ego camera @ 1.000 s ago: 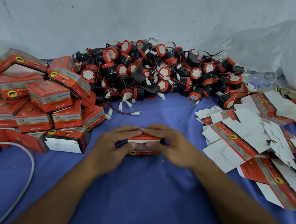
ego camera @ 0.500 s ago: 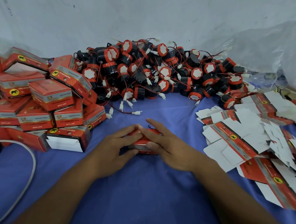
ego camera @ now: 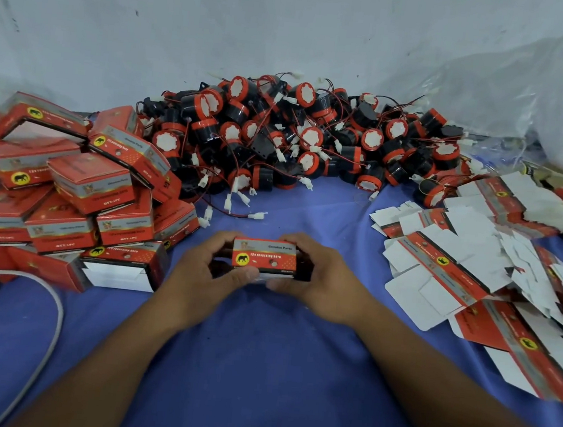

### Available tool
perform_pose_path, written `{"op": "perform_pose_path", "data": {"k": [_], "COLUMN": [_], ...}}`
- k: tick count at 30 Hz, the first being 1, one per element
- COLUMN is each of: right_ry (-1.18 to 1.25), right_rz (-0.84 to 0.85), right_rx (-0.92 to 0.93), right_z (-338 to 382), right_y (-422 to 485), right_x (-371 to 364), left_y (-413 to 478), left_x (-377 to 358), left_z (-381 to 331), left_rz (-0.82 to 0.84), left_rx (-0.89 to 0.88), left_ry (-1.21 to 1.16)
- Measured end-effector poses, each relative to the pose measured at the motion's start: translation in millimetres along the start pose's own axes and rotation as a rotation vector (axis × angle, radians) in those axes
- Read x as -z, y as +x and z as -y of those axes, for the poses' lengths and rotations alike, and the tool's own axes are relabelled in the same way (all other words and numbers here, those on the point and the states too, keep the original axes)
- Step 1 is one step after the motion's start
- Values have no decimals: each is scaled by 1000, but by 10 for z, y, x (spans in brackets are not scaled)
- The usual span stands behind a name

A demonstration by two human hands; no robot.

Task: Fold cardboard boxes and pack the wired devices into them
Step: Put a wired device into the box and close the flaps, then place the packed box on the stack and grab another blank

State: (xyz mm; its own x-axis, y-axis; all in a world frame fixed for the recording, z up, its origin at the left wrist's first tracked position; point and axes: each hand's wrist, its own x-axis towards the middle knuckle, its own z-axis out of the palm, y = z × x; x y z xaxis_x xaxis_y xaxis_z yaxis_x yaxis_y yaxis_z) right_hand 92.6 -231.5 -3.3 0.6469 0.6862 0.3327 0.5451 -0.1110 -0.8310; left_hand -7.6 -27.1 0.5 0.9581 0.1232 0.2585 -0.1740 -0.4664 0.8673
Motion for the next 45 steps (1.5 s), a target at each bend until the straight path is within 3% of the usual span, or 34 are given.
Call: {"op": "perform_pose_path", "data": {"k": [2,5,7,9,11,13,16,19,24,27,33,37,39,41,43,45], "right_ry": [54,211,289,501,723,749,428,-223,-1120,-1145,-1017,-936,-837,-678,-323,52], "right_rz": [-19,-225,-337,-307,-174,-72,-61,-1,68,11,-249,-290,-394,-612,-813,-850], "right_rx": [-50,-178,-250,-272,-201,-142,-159,-200,-904,-1138,-1124,-948,-791,-608,-440,-359], "right_z": [6,86,235,494,848,1219,1426,1074,332,123,79,170,237,292,370,440], "right_y": [47,200,393,702,1091,1444,1601,1229,213,-254,-305,-256,-259,-296,-304,-226], "right_x": [-17,-100,-193,-297,-411,-505,-560,-216,1169,1524,1537,1674,1729,1763,1750,1603], "left_y": [26,60,70,70,64,65,72,57,69,59,48,47,42,37,28,15], "left_x": [-28,-47,-34,-39,-56,-71,-47,-31,-59,-75,-64,-65,-65,-60,-64,-77], "left_z": [-9,-29,10,42,51,64,97,96,80,70,49,43,45,46,31,-4], "left_rz": [-87,-233,-288,-281,-245,-225,-225,-186,-168,-157,-158,-157,-159,-156,-161,-186], "left_rx": [20,93,140,158,119,74,68,39,9,24,94,79,73,74,72,71], "left_ry": [-30,-154,-99,-46,35,121,137,57,77,88,80,109,125,128,116,74]}}
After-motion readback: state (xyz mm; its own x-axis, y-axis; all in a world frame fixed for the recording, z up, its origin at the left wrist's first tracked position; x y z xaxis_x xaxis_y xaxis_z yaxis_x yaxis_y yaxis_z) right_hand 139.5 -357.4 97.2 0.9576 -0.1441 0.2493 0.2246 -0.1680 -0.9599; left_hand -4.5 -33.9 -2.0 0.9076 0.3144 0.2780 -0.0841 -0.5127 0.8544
